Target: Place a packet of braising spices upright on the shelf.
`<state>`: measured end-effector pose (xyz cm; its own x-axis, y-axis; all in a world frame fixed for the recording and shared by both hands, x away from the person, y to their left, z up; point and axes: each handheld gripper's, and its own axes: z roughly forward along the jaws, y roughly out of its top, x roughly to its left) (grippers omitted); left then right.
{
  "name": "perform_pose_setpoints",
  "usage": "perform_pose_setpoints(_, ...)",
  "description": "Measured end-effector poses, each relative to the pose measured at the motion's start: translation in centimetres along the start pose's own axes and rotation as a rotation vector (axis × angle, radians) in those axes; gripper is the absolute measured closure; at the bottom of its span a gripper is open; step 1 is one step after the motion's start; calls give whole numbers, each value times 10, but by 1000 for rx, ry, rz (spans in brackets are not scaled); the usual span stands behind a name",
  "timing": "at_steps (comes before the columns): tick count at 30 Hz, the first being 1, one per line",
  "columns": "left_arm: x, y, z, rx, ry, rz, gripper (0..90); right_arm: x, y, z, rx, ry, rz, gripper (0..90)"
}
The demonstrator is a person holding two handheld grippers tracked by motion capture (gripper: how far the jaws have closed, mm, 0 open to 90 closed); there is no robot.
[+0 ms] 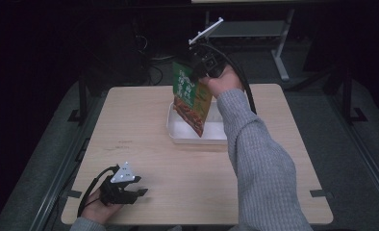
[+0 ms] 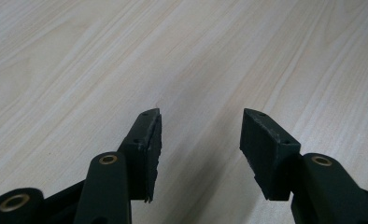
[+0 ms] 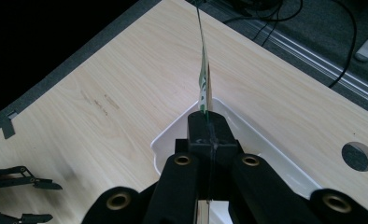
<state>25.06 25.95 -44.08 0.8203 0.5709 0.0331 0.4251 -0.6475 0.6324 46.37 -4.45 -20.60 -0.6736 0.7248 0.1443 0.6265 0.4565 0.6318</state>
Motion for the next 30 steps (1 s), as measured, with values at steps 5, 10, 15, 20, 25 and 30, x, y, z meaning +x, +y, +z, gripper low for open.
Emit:
perform_pose_setpoints(5, 0, 0, 0, -1, 1, 0, 479, -3, -2, 9, 4, 9, 15, 900)
perform_pose_setpoints(10, 0, 0, 0, 0, 1, 0, 479, -4, -2, 16, 13, 8, 15, 900)
perform_pose_setpoints(15, 0, 0, -1, -2, 1, 3, 479, -3, -2, 24, 25, 6, 13, 900)
perform_pose_setpoints(20, 1, 0, -1, -2, 2, 5, 479, -6, -5, 31, 35, 10, 25, 900)
perform_pose_setpoints(25, 0, 0, 0, -1, 1, 2, 479, -9, -7, 38, 48, 10, 34, 900)
perform_pose_setpoints(30, 0, 0, -1, -2, 1, 2, 478, -8, -7, 43, 59, 10, 31, 900)
